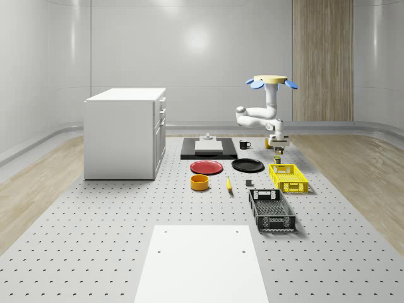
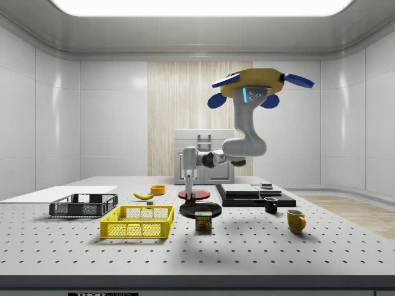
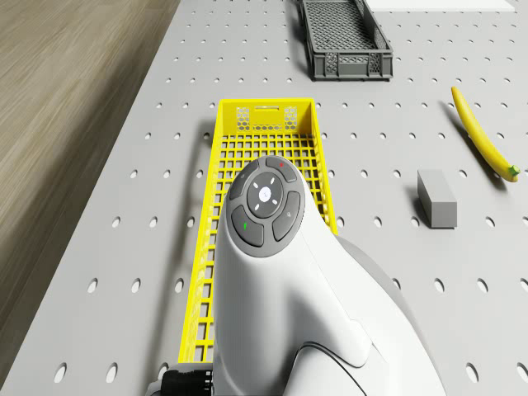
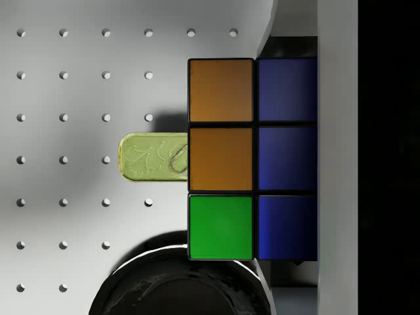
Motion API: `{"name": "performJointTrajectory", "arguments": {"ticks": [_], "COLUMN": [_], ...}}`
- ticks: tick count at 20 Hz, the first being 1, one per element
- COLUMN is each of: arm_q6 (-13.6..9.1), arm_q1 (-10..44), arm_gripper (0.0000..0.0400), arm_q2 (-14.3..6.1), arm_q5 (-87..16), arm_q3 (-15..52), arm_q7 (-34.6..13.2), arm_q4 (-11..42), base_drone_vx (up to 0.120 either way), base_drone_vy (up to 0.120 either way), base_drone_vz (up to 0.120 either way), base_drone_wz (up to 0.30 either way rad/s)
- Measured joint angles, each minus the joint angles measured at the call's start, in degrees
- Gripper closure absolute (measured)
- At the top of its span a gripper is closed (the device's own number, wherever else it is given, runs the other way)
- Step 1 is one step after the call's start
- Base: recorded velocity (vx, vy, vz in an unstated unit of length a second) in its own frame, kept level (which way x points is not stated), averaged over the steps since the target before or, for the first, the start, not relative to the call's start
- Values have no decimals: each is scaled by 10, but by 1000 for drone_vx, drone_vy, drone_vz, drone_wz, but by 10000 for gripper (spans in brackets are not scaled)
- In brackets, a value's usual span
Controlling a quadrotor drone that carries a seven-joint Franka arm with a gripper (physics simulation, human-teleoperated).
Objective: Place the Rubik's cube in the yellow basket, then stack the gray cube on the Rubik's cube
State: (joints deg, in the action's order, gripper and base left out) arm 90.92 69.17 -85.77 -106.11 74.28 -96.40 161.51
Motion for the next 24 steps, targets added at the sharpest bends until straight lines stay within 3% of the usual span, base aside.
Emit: {"name": "performJointTrajectory", "arguments": {"ticks": [24], "arm_q6": [10], "arm_q1": [3], "arm_gripper": [75], "arm_q2": [-11], "arm_q5": [5], "arm_q3": [1], "arm_q7": [-2], "arm_q4": [-1], "base_drone_vx": [120], "base_drone_vy": [0], "base_drone_vz": [0], "base_drone_wz": [0]}}
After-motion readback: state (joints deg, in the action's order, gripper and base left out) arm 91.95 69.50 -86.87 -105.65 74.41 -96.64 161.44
